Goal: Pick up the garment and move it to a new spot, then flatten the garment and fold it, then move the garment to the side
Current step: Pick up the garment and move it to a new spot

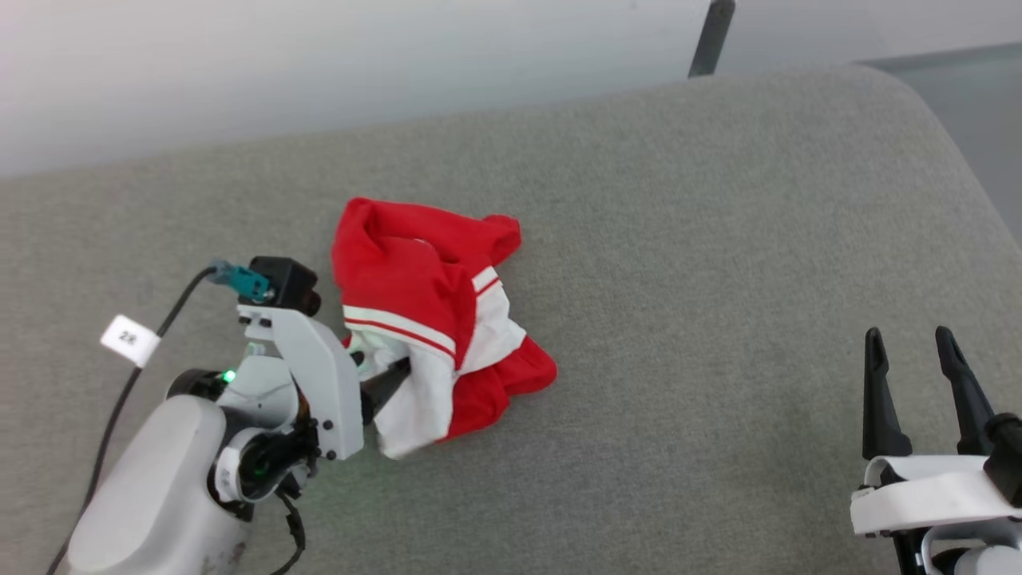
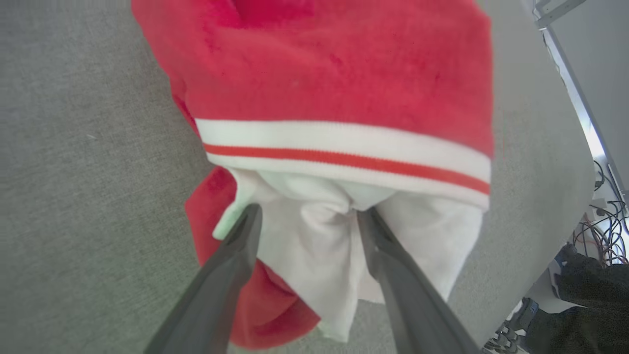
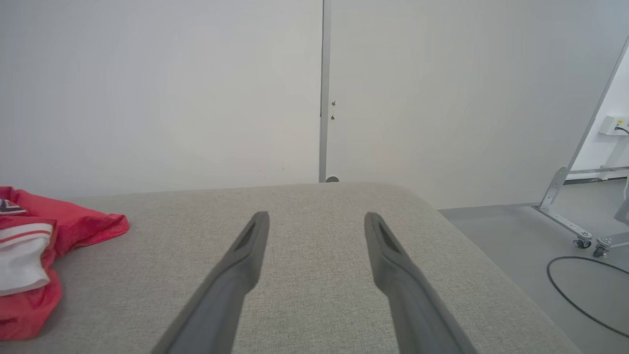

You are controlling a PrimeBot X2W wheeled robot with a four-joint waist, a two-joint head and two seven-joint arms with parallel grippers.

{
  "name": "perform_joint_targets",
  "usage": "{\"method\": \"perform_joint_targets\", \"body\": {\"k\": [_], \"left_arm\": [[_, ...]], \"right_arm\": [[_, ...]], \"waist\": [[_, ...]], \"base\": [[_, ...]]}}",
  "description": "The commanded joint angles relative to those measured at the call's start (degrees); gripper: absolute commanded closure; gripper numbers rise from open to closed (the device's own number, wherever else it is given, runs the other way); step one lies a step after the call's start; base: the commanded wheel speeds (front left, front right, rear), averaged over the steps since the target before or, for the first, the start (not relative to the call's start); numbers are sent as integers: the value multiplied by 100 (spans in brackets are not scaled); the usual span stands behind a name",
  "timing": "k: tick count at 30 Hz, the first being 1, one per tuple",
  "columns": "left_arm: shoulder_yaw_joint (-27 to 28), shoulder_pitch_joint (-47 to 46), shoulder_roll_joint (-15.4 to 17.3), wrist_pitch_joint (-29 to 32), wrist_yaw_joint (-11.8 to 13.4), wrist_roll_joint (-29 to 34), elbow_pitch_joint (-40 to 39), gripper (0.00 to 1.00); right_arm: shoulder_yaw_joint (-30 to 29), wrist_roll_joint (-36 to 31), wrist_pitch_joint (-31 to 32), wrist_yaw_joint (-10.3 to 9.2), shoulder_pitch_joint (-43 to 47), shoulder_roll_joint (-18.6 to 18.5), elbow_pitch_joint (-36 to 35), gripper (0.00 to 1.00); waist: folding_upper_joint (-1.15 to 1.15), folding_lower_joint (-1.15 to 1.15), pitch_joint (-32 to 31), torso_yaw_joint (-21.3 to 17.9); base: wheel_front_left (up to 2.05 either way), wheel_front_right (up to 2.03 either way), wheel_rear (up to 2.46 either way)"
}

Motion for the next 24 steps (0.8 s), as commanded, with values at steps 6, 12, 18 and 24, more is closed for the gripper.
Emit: {"method": "perform_joint_targets", "body": {"k": [6, 12, 18, 24], "left_arm": [[-13, 46, 48, -81, -26, 46, -144, 0], [185, 401, 217, -647, -25, 173, -506, 0], [542, 872, 405, -1585, -18, 393, -915, 0], [890, 1436, 469, -2522, -7, 503, -1139, 0]], "right_arm": [[83, -228, -13, -2, 197, 12, -41, 0], [231, -351, 91, -2, 368, 11, -110, 0], [277, -444, 163, -2, 526, 9, -203, 0], [245, -484, 166, -2, 690, 12, -215, 0]], "waist": [[0, 0, -540, 334], [0, 0, -967, 597], [0, 0, -1238, 931], [0, 0, -1457, 1249]], "base": [[0, 0, 0], [0, 0, 0], [0, 0, 0], [0, 0, 0]]}}
